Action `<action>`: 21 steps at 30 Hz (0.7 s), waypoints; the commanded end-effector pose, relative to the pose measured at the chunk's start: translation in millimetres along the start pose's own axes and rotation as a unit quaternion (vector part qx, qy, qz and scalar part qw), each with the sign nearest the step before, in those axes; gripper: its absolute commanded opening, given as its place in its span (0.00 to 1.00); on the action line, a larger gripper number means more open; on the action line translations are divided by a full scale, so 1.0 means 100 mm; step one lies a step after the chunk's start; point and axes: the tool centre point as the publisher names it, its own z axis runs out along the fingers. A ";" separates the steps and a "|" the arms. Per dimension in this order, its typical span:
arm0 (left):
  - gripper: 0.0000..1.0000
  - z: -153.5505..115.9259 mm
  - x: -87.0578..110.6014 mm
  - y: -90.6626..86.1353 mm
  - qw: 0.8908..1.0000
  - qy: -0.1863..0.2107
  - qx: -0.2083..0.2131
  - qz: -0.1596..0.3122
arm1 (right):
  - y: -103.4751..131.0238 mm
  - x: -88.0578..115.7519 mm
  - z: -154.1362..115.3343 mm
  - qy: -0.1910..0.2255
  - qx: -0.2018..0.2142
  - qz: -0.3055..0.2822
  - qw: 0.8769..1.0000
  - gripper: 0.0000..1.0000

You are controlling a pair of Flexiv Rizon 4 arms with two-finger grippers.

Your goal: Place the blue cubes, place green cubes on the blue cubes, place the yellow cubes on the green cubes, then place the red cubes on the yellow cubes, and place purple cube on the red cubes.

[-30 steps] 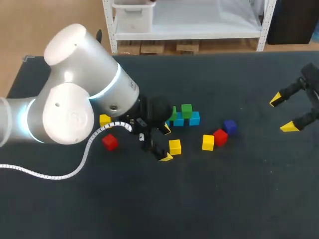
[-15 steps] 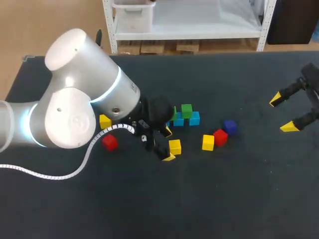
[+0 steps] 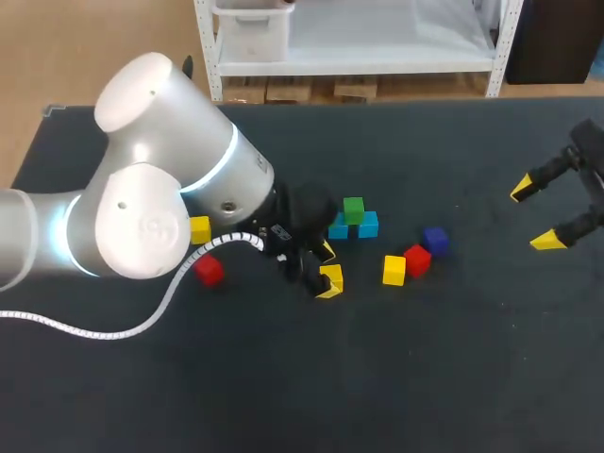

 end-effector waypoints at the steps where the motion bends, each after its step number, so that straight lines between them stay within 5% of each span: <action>1: 0.43 0.04 -0.01 0.03 1.000 0.002 0.002 -0.002 | 0.00 0.00 0.00 -0.001 0.000 0.000 1.000 1.00; 3: 0.34 0.04 -0.01 0.03 1.000 0.003 0.002 -0.003 | 0.00 0.00 0.00 -0.001 0.000 0.000 1.000 1.00; 4: 0.07 0.04 -0.01 0.04 1.000 0.003 0.001 -0.003 | 0.00 0.00 0.00 -0.001 0.000 0.000 1.000 1.00; 5: 0.00 0.04 -0.01 0.04 1.000 0.004 0.001 -0.004 | 0.00 0.00 0.00 -0.001 0.000 0.000 1.000 1.00; 21: 0.00 -0.40 -0.06 0.14 0.999 0.024 -0.005 0.026 | 0.00 0.00 0.00 -0.001 0.000 0.000 1.000 1.00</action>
